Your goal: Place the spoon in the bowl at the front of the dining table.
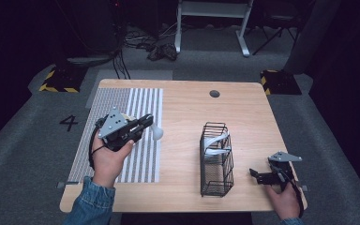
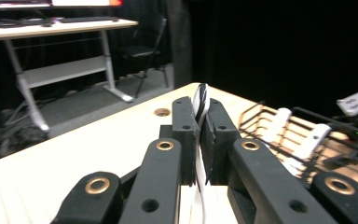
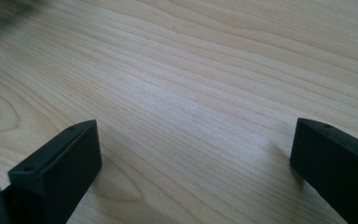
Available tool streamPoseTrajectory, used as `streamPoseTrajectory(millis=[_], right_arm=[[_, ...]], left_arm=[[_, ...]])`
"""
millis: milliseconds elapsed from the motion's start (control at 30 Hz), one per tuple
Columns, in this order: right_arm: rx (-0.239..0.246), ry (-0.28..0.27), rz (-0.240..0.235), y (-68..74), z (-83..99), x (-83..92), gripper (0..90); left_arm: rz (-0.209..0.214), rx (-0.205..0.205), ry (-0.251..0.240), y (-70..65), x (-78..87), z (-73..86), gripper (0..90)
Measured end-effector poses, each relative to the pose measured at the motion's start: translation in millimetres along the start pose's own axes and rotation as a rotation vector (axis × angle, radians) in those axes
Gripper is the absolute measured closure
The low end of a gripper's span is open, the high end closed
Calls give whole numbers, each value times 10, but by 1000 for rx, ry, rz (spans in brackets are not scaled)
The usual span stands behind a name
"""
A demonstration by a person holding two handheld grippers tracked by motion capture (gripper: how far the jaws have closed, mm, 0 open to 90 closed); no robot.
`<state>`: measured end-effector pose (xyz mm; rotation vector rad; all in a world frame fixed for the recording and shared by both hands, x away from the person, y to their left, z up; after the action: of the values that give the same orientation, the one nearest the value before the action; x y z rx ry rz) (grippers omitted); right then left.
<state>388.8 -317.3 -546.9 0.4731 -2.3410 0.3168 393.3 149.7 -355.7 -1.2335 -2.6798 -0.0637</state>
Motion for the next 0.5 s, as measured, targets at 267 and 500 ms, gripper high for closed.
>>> streamPoseTrajectory(millis=[267, 500], right_arm=[[0, 0, 0, 0, 0, 0, 19], [0, 0, 0, 0, 0, 0, 18]], left_arm=[[-113, 20, -17, 276, 143, 82, 849], [-211, 25, -12, 512, 258, 154, 849]])
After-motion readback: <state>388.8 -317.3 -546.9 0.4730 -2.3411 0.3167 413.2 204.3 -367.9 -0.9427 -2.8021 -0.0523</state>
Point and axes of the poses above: each handheld gripper's, and its own axes: x roughly backward along the jaws, z roughly out of its underside, y roughly to its left, the point moved 6 cm from there along -x, roughly forward along the jaws, and after that the axes turned 7 degrees about z, right-handed, at the moved point
